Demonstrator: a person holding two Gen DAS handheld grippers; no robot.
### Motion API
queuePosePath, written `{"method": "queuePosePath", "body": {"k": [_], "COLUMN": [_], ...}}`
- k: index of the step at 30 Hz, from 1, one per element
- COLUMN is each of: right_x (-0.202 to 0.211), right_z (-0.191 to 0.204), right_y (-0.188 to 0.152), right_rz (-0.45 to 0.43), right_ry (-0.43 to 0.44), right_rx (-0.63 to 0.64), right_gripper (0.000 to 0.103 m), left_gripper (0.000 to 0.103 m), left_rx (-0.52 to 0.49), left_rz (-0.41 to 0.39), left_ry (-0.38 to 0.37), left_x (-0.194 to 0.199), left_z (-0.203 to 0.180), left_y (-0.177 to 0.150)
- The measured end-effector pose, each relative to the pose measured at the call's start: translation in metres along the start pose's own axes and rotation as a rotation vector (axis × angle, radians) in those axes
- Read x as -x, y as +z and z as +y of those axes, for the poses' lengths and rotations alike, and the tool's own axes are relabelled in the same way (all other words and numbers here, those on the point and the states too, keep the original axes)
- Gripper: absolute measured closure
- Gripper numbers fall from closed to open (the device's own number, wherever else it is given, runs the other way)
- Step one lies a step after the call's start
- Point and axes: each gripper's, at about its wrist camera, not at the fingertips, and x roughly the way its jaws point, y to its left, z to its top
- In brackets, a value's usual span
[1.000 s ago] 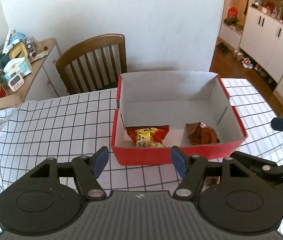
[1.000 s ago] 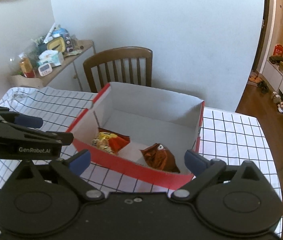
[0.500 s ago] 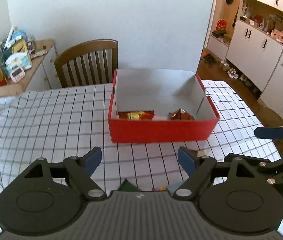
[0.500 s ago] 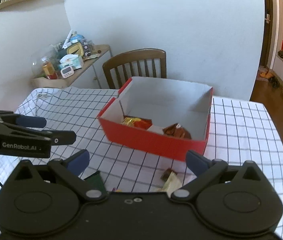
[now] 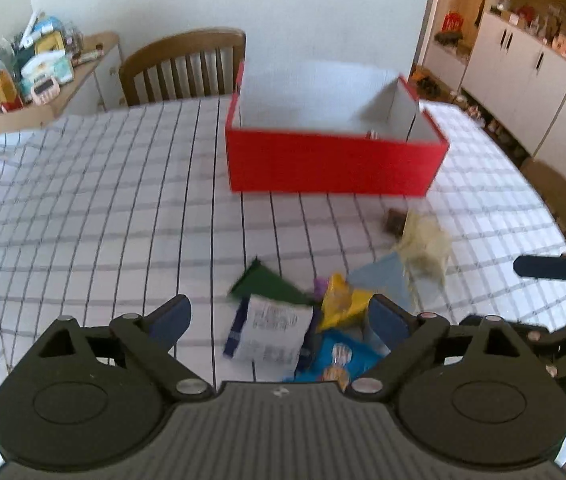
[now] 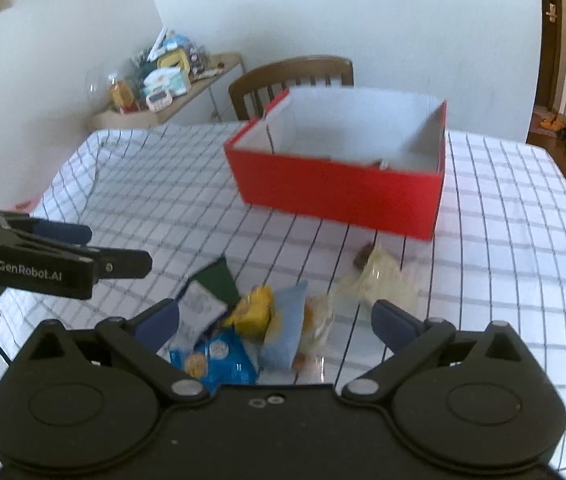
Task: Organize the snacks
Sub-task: 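Grasp the blue cookie packet with left tool while right tool grasps the light-blue packet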
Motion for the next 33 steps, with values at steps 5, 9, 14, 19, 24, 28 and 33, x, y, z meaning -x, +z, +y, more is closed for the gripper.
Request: {"method": "queuePosePath", "body": {"k": [5,9,14,19,24,28,33], "right_x": [-0.012,-0.024,-0.040,-0.057,-0.078,-0.089,-0.094], "right_z": [-0.005,-0.009,-0.016,-0.016,-0.015,-0.018,-0.017], "right_y": [-0.015,-0.020,-0.022,-0.020,-0.019,-0.018,-0.015], "right_rz": [0.038,0.072,0.100,0.125,0.163,0.182,0.193], "right_ry": [-0.008,-0.010,0.009,0.039,0.051,0.052,0.047], "right_rx": [-0.013,-0.022,-0.048,-0.045,-0.032,-0.052,-0.044], "right_gripper": [0.002,0.004,0.014,0.026,0.040,0.048,0.057], "left_gripper": [0.007,0.007,0.007,0.008,0.010,0.019,0.029], "left_rx": [-0.014,-0.052,-0.091,-0.119,-0.136,-0.166,-0.217], "left_rz": [0.074,0.098,0.152,0.189,0.192,0.189,0.194], "left_ry": [-0.007,-0.004,-0.045,-0.074,-0.088,-0.091,-0.100], "left_x": [-0.019,-0.030,-0.048,-0.065,-0.076,-0.082,-0.089], "left_z": [-0.002,-0.010,-0.017,-0.021,-0.026,-0.034,-0.045], "left_y": [-0.024,-0.038,-0.047,-0.053,-0.054,-0.052,-0.053]}}
